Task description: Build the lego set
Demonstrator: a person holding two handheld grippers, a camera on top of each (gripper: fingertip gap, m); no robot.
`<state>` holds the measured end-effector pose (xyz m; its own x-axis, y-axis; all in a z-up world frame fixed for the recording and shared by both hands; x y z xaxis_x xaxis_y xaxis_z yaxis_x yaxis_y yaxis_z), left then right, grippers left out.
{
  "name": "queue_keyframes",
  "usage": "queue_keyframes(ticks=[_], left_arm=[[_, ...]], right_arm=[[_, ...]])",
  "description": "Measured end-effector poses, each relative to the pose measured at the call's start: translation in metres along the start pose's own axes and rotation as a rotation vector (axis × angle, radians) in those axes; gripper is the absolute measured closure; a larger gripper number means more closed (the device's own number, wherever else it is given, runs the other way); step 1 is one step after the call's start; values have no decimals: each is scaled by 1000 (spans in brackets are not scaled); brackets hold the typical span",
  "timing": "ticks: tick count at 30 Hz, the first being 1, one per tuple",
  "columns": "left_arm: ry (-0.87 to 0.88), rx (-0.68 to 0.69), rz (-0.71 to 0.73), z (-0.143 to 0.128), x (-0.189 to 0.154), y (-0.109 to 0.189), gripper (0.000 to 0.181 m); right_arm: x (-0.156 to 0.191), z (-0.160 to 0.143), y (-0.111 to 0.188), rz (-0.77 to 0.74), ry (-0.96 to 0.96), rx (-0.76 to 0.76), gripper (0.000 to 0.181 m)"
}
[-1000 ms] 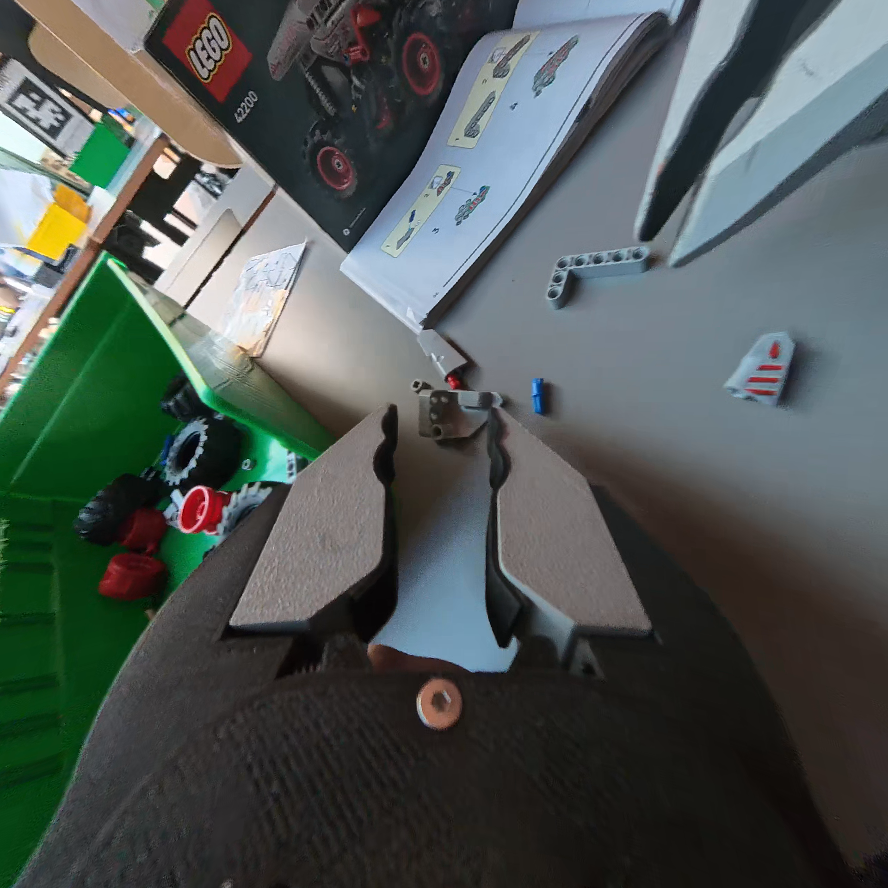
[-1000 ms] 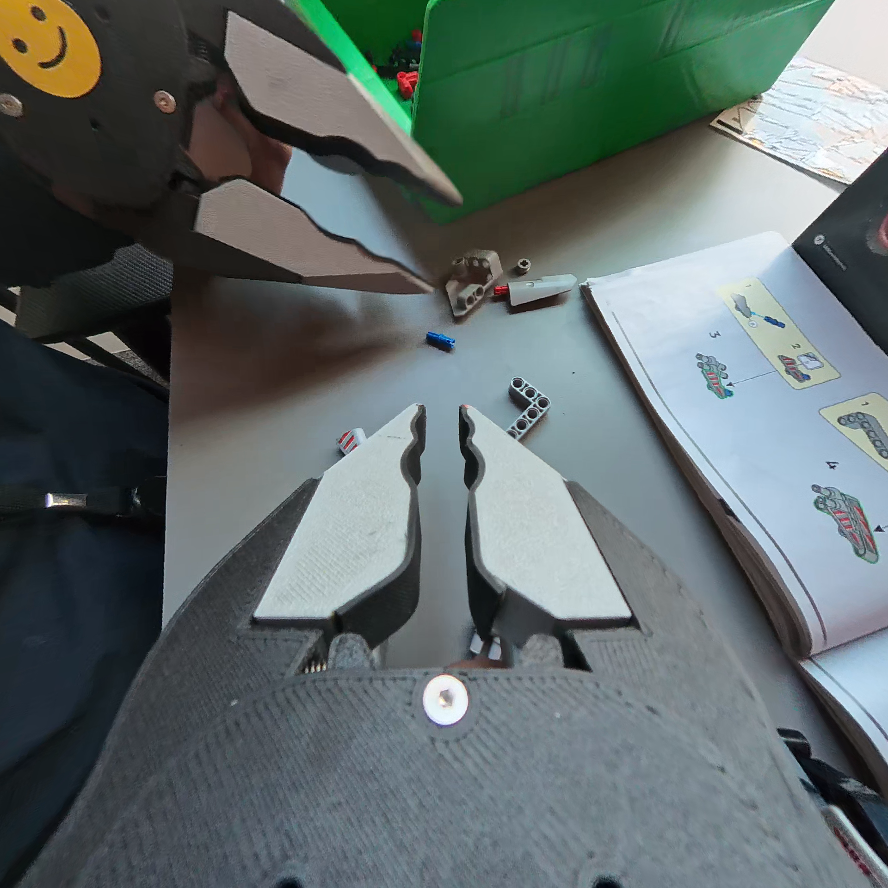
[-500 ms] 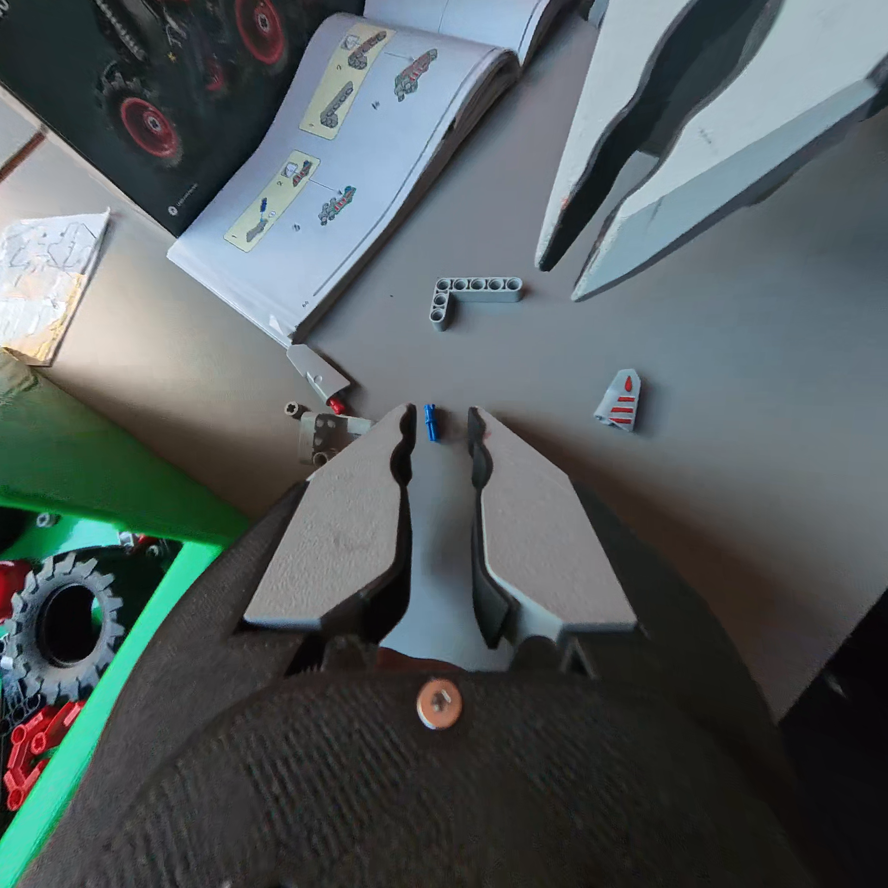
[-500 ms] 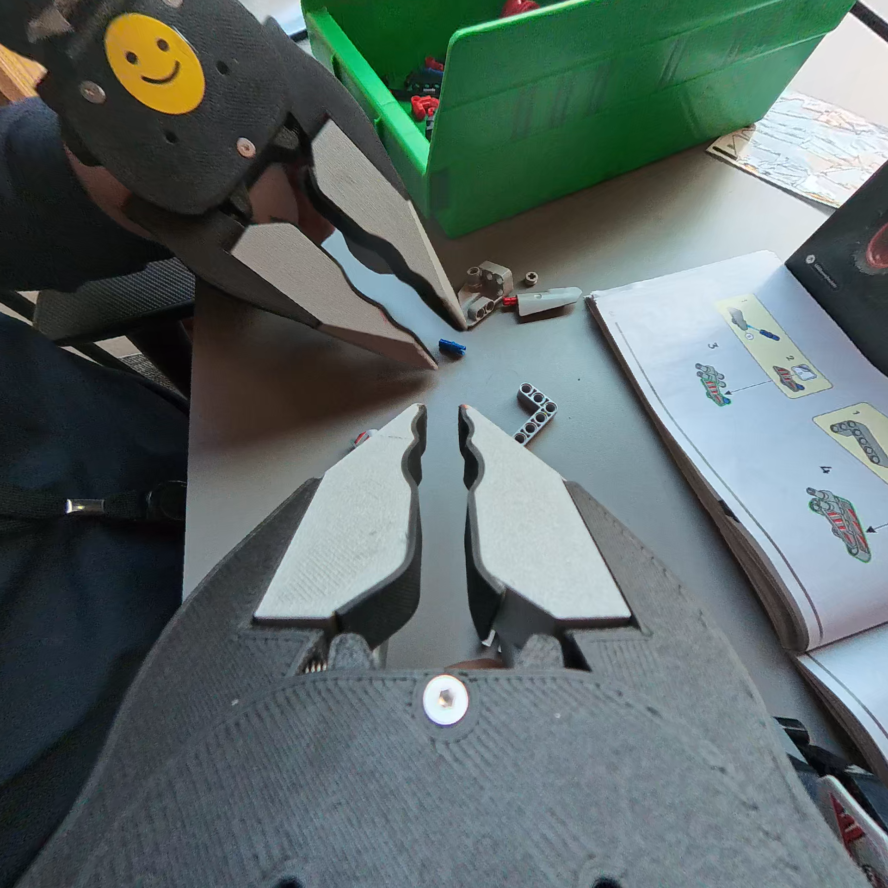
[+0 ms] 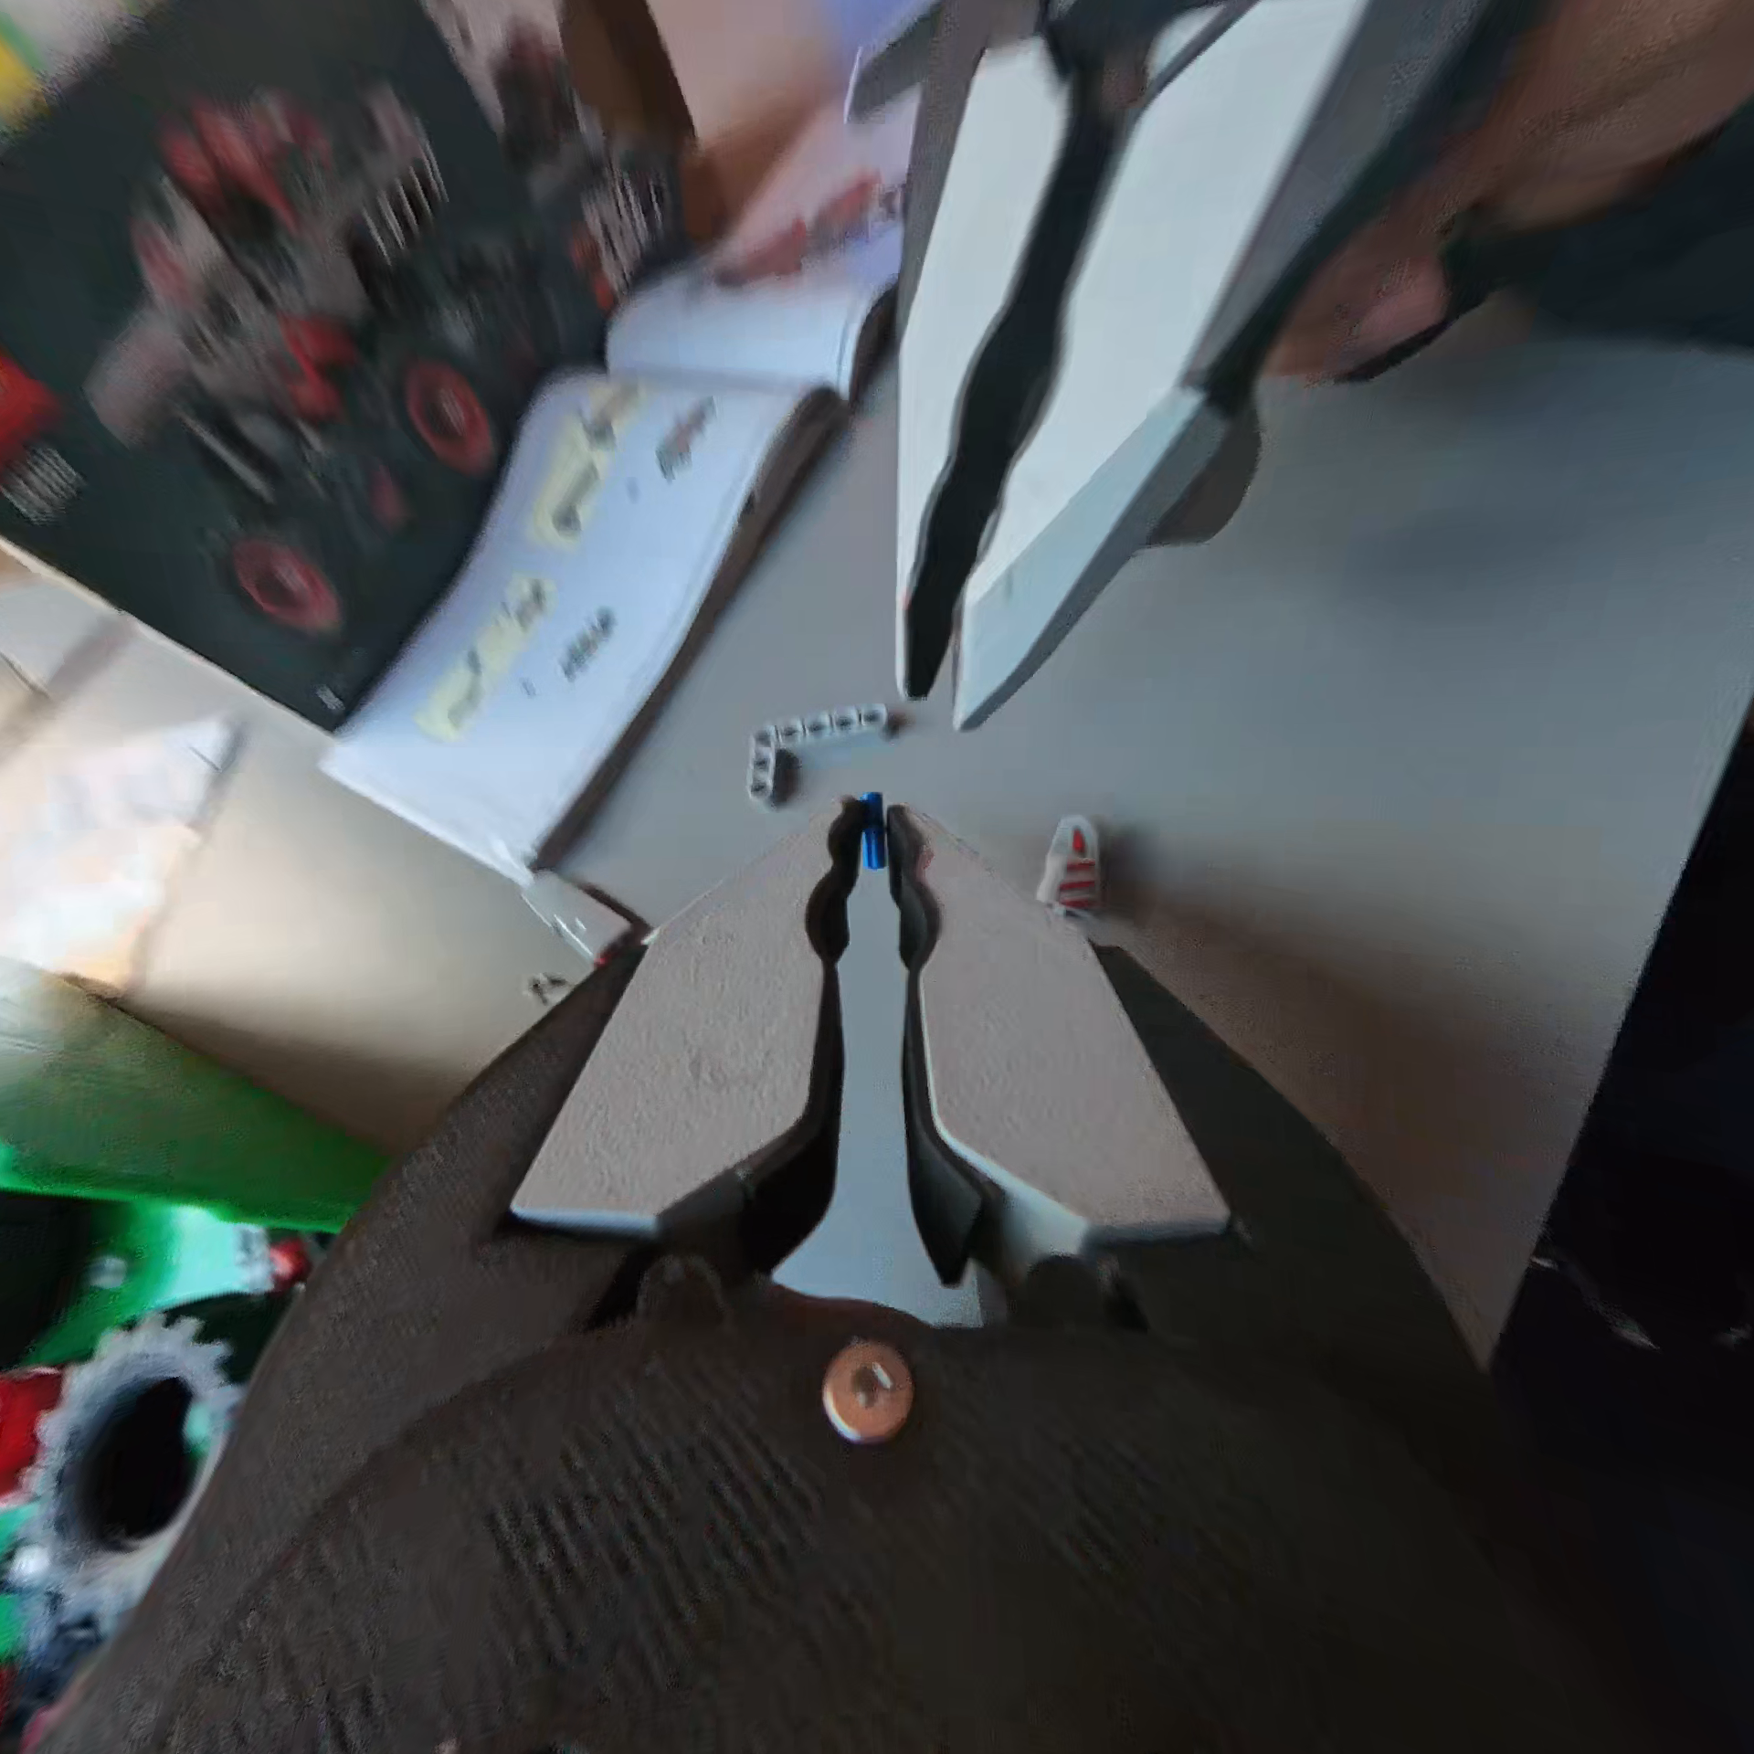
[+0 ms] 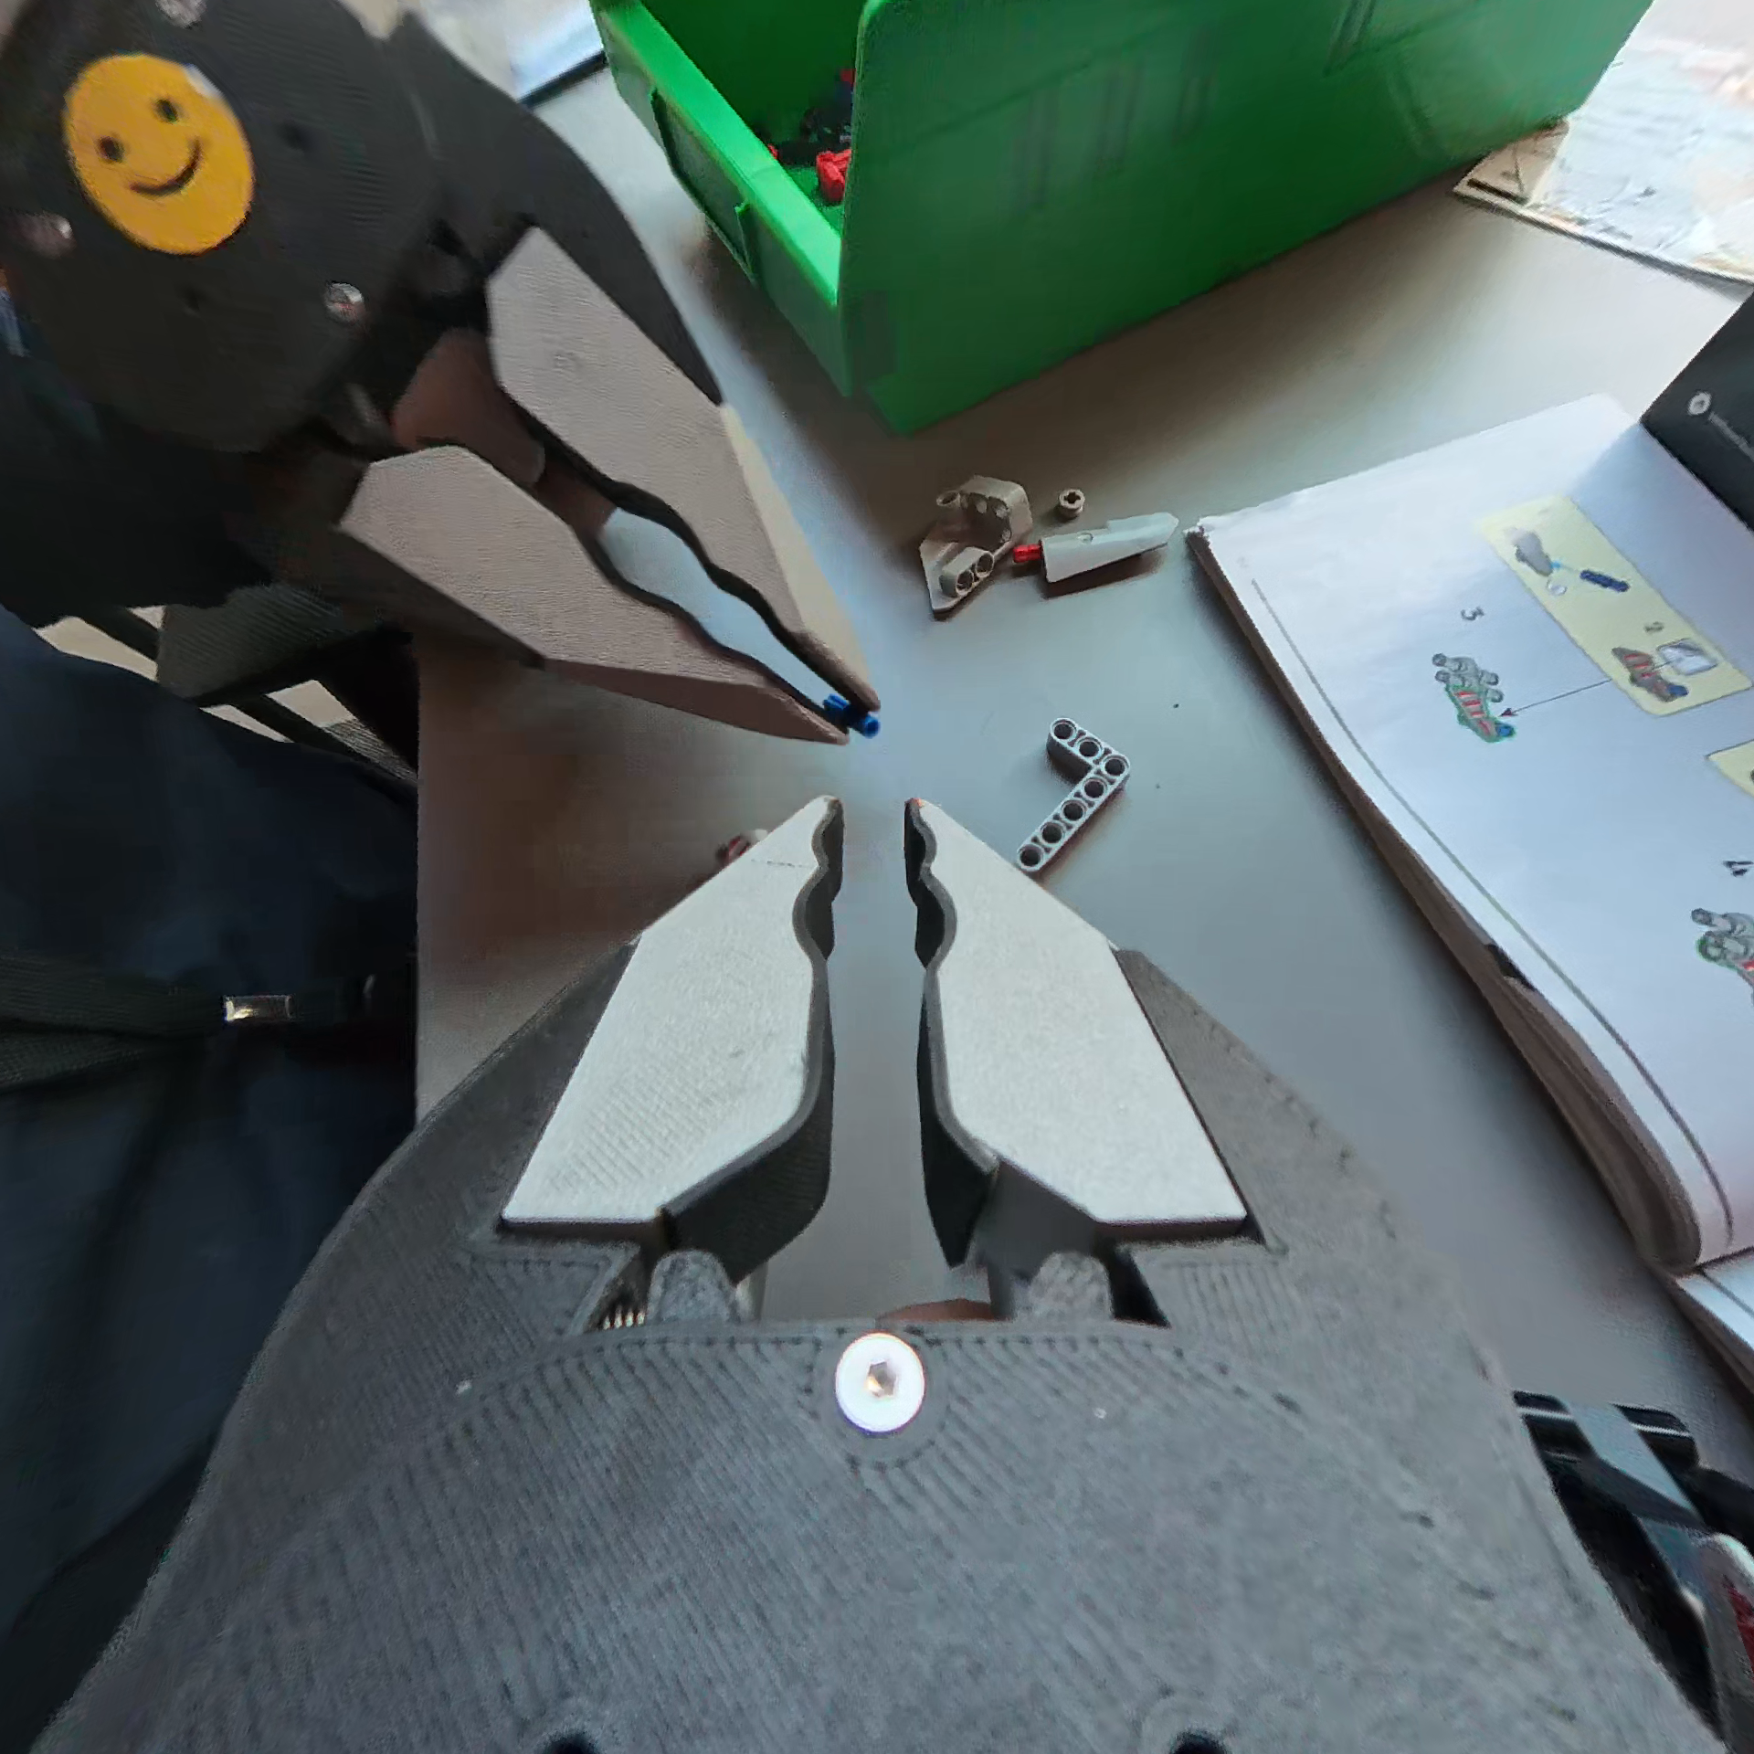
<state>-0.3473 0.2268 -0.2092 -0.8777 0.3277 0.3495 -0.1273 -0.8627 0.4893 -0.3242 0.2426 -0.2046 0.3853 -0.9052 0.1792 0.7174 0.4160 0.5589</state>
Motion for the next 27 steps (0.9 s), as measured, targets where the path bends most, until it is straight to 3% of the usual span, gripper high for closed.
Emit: queue_keyframes(ticks=[1, 6, 11, 27], left_arm=[[-49, -46, 36, 7, 0, 4, 179], [-164, -181, 82, 25, -11, 14, 180], [-196, -296, 133, 41, -11, 24, 180], [-252, -338, 163, 45, -13, 27, 180]], right_arm=[[2, 1, 1, 24, -20, -14, 171], [17, 15, 9, 207, -135, -113, 173], [20, 21, 14, 278, -181, -161, 178], [25, 28, 21, 384, -232, -220, 175]])
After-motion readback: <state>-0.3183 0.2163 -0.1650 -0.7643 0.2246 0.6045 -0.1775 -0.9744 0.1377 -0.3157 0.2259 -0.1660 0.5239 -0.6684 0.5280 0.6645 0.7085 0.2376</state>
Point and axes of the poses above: each gripper's, where its closed fingertips meet, y back along the fingers, z out of its top, x = y × z across the jaws, the point moved 1 cm from there along y, back along the fingers, and after that the axes turned 4 degrees about z, right-handed, at the moved point
